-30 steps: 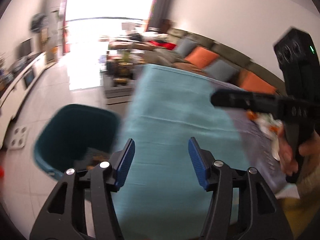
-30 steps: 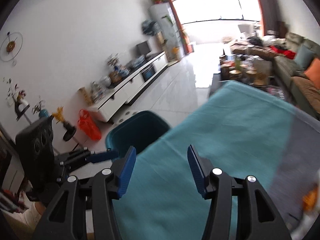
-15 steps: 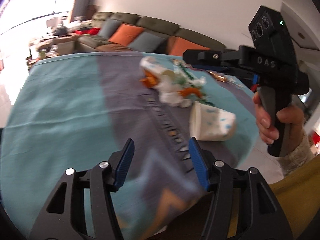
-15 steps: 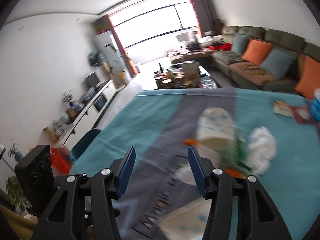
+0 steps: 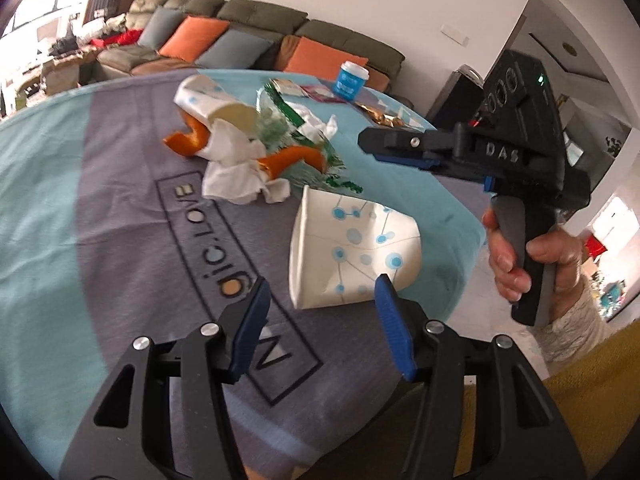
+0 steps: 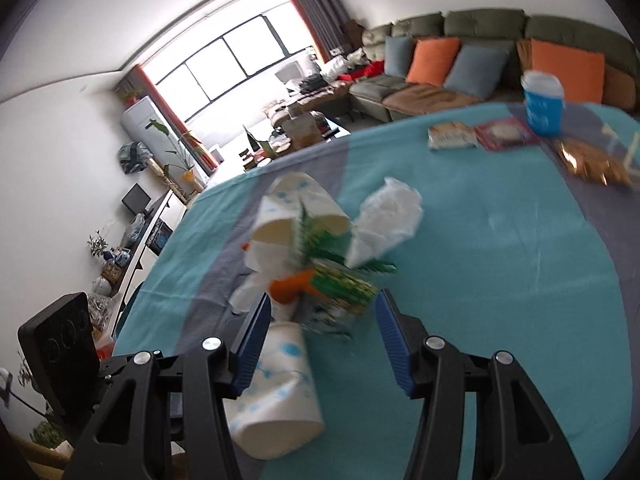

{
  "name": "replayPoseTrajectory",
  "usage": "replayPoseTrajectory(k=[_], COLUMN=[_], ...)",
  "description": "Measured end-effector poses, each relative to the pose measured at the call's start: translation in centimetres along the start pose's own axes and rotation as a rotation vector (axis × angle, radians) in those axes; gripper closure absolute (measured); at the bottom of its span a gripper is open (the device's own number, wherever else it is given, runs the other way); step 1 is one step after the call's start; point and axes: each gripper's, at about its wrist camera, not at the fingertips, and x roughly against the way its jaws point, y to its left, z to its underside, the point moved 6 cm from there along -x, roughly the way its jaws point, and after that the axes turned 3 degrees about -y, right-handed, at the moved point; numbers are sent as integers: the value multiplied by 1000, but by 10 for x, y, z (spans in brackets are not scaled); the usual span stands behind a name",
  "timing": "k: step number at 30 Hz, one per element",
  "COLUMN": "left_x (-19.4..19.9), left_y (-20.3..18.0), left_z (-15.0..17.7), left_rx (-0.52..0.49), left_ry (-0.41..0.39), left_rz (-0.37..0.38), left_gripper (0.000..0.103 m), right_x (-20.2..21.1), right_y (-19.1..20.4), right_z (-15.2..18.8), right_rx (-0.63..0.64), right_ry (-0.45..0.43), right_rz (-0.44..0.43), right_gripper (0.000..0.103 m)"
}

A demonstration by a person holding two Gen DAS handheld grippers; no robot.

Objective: Collect trash
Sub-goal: 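Move both tools back over the table, then grasp the white paper cup with the left gripper while the right grasps the green snack bag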

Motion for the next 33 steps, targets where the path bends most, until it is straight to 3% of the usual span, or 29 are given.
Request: replayPoseTrajectory(k=[6, 12, 15, 19, 29, 33], left_x=[-14, -22, -19, -14, 10, 17], left_y=[-3, -3, -2, 0, 10, 11], left_z=[-3, 0, -2, -2, 3, 4], left_rx=[12, 18, 32, 23, 43, 46], left_ry=[29, 46, 43, 32, -1, -16], left_rz=[45, 45, 66, 51, 44, 45], left_gripper=[52, 63, 74, 81, 98, 99], right_x=[-13, -31, -34, -36, -22, -10], right_y=[-17, -20, -19, -20, -5, 3], right_z=[10, 17, 19, 18, 7, -1], right_rx=[-63, -92, -105, -117, -47, 19], right_ry=[32, 66, 71, 77, 17, -22], right_rz=[1, -29, -45, -78, -70, -32], right_gripper=[50, 50, 52, 78, 88, 88])
